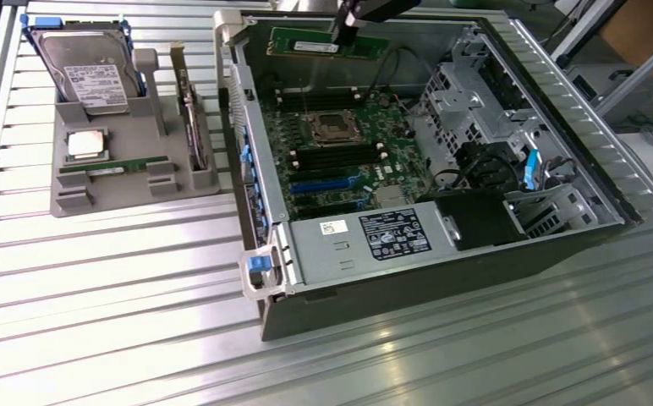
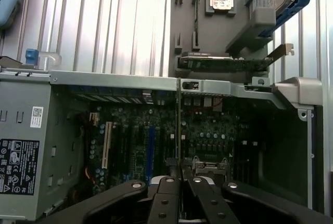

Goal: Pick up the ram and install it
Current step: 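Pick up the ram and move it above insertion slot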

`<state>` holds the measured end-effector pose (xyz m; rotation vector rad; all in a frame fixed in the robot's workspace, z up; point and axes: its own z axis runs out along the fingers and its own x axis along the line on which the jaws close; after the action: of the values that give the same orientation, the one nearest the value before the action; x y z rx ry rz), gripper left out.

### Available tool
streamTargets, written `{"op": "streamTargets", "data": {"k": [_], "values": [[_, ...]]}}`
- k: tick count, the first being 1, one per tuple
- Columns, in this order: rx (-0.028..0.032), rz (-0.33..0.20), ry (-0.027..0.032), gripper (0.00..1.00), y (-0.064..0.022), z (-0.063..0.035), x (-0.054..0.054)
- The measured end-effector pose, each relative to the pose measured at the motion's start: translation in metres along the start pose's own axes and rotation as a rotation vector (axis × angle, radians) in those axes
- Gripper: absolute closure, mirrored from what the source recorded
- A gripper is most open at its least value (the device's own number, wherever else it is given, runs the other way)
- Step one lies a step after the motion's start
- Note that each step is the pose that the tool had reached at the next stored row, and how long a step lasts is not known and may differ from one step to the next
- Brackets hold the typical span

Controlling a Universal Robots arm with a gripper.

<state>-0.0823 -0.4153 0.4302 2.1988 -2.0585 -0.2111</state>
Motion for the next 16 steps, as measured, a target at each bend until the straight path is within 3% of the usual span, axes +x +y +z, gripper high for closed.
{"op": "streamTargets", "data": {"k": [5,10,11,12,16], "values": [[-0.0034,0.0,-0.0002,0.88,-0.0131,-0.001,0.001],[-0.0027,0.0,-0.0002,0.88,-0.0146,-0.0013,0.001],[0.0052,0.0,0.0005,0.88,-0.0146,-0.0012,0.001],[0.0199,0.0,0.0015,0.88,-0.0147,-0.0011,0.001],[0.0994,-0.001,0.0067,0.88,-0.0146,-0.0008,0.001]]}}
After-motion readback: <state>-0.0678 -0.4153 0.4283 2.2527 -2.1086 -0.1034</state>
